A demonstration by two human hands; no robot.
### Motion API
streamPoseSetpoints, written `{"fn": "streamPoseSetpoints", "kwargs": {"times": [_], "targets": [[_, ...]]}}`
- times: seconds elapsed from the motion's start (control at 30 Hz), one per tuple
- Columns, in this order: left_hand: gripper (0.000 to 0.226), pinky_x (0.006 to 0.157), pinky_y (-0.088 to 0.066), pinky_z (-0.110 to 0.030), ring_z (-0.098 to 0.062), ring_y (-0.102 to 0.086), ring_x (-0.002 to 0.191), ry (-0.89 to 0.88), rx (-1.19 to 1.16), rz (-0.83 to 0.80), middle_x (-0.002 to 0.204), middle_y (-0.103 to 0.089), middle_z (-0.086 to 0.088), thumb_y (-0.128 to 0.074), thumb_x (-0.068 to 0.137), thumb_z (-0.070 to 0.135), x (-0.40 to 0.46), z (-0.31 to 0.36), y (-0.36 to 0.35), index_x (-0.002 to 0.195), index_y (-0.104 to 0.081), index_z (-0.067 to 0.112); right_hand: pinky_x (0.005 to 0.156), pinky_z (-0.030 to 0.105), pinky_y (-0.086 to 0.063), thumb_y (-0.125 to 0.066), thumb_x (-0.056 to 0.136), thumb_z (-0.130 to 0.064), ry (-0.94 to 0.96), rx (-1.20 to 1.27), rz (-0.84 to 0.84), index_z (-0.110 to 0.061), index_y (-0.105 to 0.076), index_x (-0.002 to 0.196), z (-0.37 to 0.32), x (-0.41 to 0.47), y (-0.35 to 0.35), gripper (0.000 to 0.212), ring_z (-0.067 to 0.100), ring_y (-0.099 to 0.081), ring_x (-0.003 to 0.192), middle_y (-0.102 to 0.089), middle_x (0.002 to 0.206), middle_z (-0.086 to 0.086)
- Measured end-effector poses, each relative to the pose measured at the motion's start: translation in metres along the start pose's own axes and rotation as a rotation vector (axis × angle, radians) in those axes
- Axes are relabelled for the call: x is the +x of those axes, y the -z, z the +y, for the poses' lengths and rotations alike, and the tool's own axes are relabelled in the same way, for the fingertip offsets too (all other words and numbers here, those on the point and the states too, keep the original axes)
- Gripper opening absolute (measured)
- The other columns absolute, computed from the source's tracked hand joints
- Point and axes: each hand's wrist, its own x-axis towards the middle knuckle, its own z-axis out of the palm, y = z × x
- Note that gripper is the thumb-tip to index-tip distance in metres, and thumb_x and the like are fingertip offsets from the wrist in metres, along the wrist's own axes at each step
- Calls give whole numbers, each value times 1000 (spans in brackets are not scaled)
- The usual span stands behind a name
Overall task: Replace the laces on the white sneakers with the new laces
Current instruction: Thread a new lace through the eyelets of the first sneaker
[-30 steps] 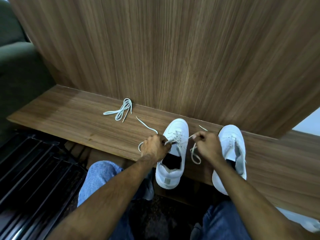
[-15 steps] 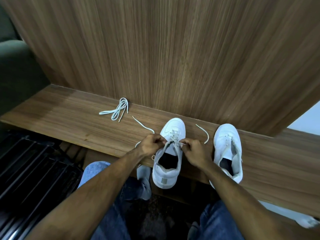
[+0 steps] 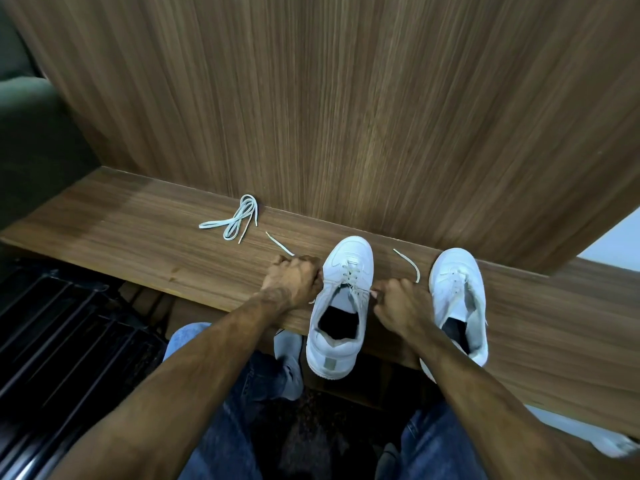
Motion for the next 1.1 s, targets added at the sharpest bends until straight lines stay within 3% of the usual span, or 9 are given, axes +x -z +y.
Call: {"fn": "streamPoseSetpoints", "kwargs": {"times": [0.1, 0.2, 0.3, 0.4, 0.5, 0.63, 0.77, 0.93, 1.1], "targets": [[23, 93, -36, -38, -29, -59, 107, 51, -46, 43, 114, -63, -7, -38, 96, 34, -1, 5, 1, 102, -54, 19, 75, 33, -49, -54, 91, -20, -58, 282, -63, -20, -71, 92, 5, 1, 2, 18, 26, -66, 89, -72, 90, 5], [17, 85, -39, -36, -28, -60, 103, 119, -224, 184, 110, -63, -3, -45, 92, 31, -6, 11, 1, 100, -57, 21, 64, 31, -52, -54, 95, -6, -222, 955, -211, -3, -68, 102, 15, 0, 18, 16, 13, -59, 55, -65, 65, 8], [11, 74, -45, -29, -18, -60, 93, 56, -463, 309, 97, -64, 6, -55, 84, 25, -17, 31, 7, 91, -64, 26, 70, 30, -53, -50, 95, 0, -245, 1378, -203, -5, -65, 107, 21, -5, 49, 19, 17, -63, 65, -67, 69, 6], [20, 80, -51, -36, -14, -63, 86, -137, -769, 182, 92, -67, 8, -54, 81, 27, -19, 58, 1, 93, -70, 27, 80, 35, -56, -47, 96, 2, -234, 1622, -172, -11, -65, 103, 14, -5, 76, 23, 16, -67, 74, -70, 77, 4], [14, 82, -48, -23, 1, -59, 82, -223, -1218, 46, 86, -66, 12, -57, 90, 18, -24, 94, 4, 101, -66, 16, 78, 34, -57, -47, 95, 4, -283, 1783, -94, -10, -64, 100, -2, -2, 89, 23, 16, -69, 73, -71, 80, 6], [20, 63, -41, -23, -8, -53, 63, -139, -1484, -130, 72, -60, -6, -49, 100, 12, -30, 110, 15, 85, -62, 12, 75, 33, -57, -47, 94, 7, -319, 1844, -1, -7, -63, 96, -10, 1, 92, 21, 17, -69, 70, -69, 82, 10], [24, 60, -46, -19, -8, -57, 53, -154, -1295, -80, 55, -59, 1, -50, 99, 10, -25, 78, 17, 80, -62, 17, 66, 32, -60, -47, 93, 6, -395, 1807, 50, -8, -62, 96, 14, 6, 85, 21, 14, -72, 70, -70, 85, 10], [21, 51, -43, -17, 0, -50, 49, -41, -1059, -15, 62, -57, 3, -53, 97, 8, -15, 15, 22, 80, -63, 14, 57, 29, -59, -44, 93, 9, -570, 1719, 85, -5, -57, 99, 58, 9, 61, 20, 22, -69, 78, -68, 91, 16], [26, 50, -35, -23, -13, -42, 52, -3, -1021, 30, 61, -49, -8, -57, 96, 14, -10, -7, 26, 70, -61, 18, 83, 37, -55, -61, 86, -3, -398, 1036, 158, -18, -68, 84, 55, 6, 37, 17, 19, -65, 83, -70, 91, 5]]}}
